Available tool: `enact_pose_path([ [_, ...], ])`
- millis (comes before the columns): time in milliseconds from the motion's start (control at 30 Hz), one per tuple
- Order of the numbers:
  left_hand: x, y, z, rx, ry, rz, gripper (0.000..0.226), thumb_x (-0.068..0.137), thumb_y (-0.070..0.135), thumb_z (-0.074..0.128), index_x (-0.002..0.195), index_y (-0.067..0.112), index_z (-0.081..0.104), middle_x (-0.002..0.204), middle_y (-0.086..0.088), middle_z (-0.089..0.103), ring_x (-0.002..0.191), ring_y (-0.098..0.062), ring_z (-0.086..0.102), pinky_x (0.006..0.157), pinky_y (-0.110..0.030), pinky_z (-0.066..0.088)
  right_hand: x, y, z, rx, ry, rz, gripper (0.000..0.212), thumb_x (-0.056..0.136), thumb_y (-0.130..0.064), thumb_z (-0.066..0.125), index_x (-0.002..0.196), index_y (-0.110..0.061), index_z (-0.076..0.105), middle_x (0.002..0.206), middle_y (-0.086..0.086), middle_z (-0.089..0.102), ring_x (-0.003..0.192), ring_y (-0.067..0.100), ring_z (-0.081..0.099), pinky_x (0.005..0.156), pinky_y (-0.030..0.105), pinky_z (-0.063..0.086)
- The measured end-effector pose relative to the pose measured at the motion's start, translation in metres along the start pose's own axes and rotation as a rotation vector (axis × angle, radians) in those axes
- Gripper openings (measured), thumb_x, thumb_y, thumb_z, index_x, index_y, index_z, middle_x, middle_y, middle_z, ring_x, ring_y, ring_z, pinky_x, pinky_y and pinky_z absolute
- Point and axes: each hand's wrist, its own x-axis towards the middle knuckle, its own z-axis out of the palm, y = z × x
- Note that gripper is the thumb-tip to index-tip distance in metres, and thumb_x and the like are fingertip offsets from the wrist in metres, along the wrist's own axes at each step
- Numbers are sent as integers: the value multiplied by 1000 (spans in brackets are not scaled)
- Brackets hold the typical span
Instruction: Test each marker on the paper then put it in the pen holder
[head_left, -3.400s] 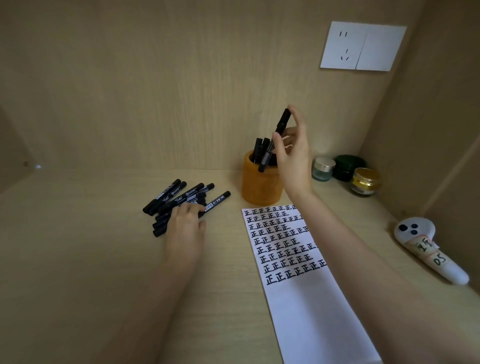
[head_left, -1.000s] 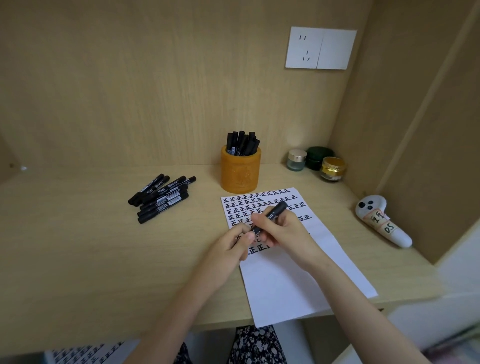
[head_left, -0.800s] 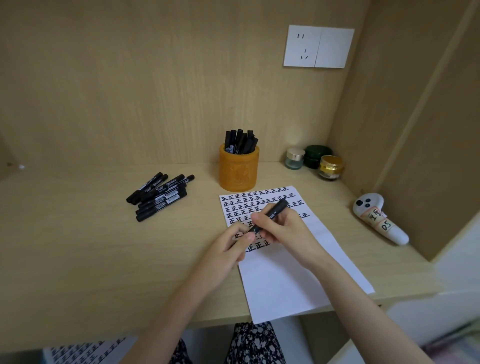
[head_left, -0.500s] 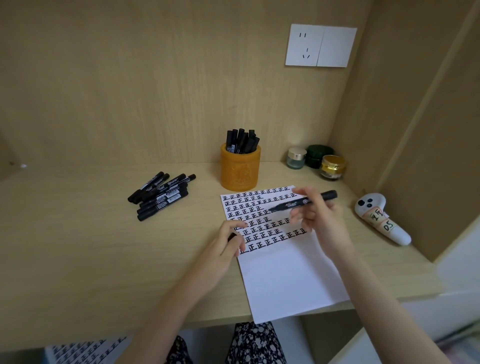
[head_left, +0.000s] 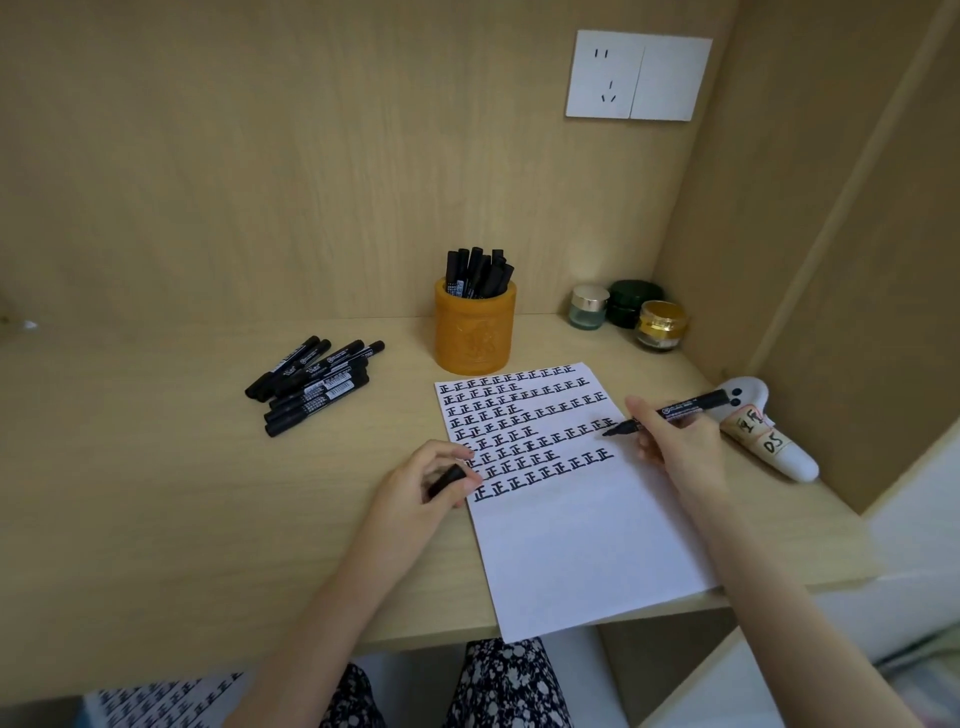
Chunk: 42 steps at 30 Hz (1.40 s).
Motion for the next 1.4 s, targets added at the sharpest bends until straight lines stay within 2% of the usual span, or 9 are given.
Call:
enact_pose_path([
  [67, 0, -1, 1, 20, 0, 1, 21, 85, 27, 64, 102, 37, 58, 101, 18, 68, 94, 3, 63, 94, -31, 50, 2, 4, 1, -62, 27, -19, 48, 85, -34, 70, 51, -13, 44, 47, 2, 45, 43, 11, 38, 48, 22, 34],
  [133, 1, -3, 2, 51, -1, 6, 21, 85, 26, 65, 103, 35, 58, 100, 19, 68, 94, 8, 61, 93, -28, 50, 3, 6, 3, -73, 63, -32, 43, 87, -30, 68, 55, -13, 43, 52, 2, 43, 50, 14, 38, 53, 28, 33],
  [333, -1, -7, 2, 92, 5, 11, 23, 84, 32, 64, 107, 34, 59, 103, 17, 67, 97, 1, 61, 91, -31, 52, 6, 12, 2, -97, 126, -58, 34, 87, -15, 59, 57, -11, 43, 57, 8, 44, 57, 18, 40, 56, 32, 32],
  [500, 0, -8, 2, 89, 3, 13, 21, 85, 32, 64, 104, 35, 59, 103, 17, 67, 96, 2, 61, 90, -29, 51, 8, 14, 1, -91, 126, -65, 30, 85, -11, 59, 58, -11, 45, 59, 7, 46, 57, 17, 41, 57, 31, 33],
  [633, 1, -9, 3, 80, 9, 14, 18, 85, 31, 64, 103, 35, 60, 102, 18, 68, 94, 6, 61, 85, -22, 50, 10, 17, 3, -106, 122, -87, 33, 86, -9, 59, 57, -12, 43, 55, 3, 44, 47, 6, 37, 48, 18, 32],
  [700, 1, -10, 3, 81, 9, 17, 18, 85, 31, 64, 103, 35, 60, 102, 18, 68, 93, 7, 61, 84, -19, 48, 11, 17, 3, -110, 117, -91, 34, 86, -9, 60, 57, -12, 43, 54, 3, 44, 45, 6, 37, 46, 16, 31],
  [1033, 0, -9, 2, 98, 6, 16, 21, 85, 32, 63, 106, 34, 59, 106, 17, 67, 99, 4, 60, 88, -20, 48, 11, 17, 4, -158, 82, -99, 34, 86, -12, 62, 58, -11, 42, 54, 2, 42, 43, 5, 36, 44, 18, 29],
  [1200, 1, -10, 2, 99, 3, 10, 22, 85, 33, 63, 107, 33, 59, 108, 16, 67, 101, 1, 60, 91, -25, 49, 12, 20, 3, -159, 116, -104, 29, 87, -13, 61, 63, -5, 48, 55, 4, 43, 45, 5, 37, 43, 16, 30],
  [1400, 0, -9, 3, 102, 3, 10, 22, 85, 32, 63, 107, 32, 60, 108, 16, 67, 101, 2, 60, 91, -23, 49, 12, 20, 2, -149, 119, -83, 25, 88, -16, 61, 69, -2, 52, 59, 8, 47, 57, 17, 42, 55, 30, 34],
])
